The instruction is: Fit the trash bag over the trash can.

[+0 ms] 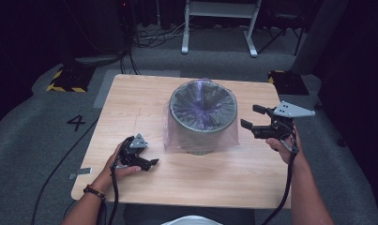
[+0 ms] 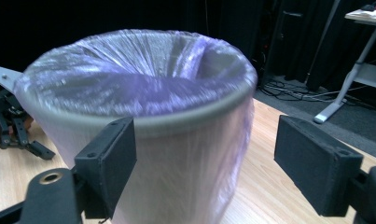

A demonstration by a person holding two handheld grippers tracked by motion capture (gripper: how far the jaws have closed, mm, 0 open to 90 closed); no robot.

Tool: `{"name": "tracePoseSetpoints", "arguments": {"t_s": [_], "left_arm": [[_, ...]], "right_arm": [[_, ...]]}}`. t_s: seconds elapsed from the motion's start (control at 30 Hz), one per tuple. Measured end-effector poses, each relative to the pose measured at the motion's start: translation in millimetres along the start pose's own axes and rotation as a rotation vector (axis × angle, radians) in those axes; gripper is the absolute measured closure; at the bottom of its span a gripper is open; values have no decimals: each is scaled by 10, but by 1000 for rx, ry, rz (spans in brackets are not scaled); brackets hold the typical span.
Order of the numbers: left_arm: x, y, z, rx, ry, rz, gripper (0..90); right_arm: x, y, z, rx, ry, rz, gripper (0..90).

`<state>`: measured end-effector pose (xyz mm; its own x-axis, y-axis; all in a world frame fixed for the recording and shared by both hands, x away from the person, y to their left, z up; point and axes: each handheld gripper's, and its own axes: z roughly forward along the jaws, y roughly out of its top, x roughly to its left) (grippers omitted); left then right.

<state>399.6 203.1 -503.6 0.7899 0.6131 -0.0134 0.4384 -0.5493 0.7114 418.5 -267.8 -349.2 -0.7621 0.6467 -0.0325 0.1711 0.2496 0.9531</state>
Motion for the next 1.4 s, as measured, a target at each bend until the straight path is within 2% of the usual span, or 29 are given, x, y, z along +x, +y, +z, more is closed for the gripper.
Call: {"name": "tracePoseSetpoints", "arguments": {"t_s": [0.27,0.57,1.23,1.4], "left_arm": [[0,0,0,0,0,0,142],[0,0,0,0,0,0,142],[1,0,0,1,0,1,142],[0,0,0,1,0,1,142]], "right_arm": [[48,206,161,12,7,-9,209],[121,404,428,81,21,-30,175],[199,556,670,103,30,-57,175],[203,584,732,131,39,-58,176]]}}
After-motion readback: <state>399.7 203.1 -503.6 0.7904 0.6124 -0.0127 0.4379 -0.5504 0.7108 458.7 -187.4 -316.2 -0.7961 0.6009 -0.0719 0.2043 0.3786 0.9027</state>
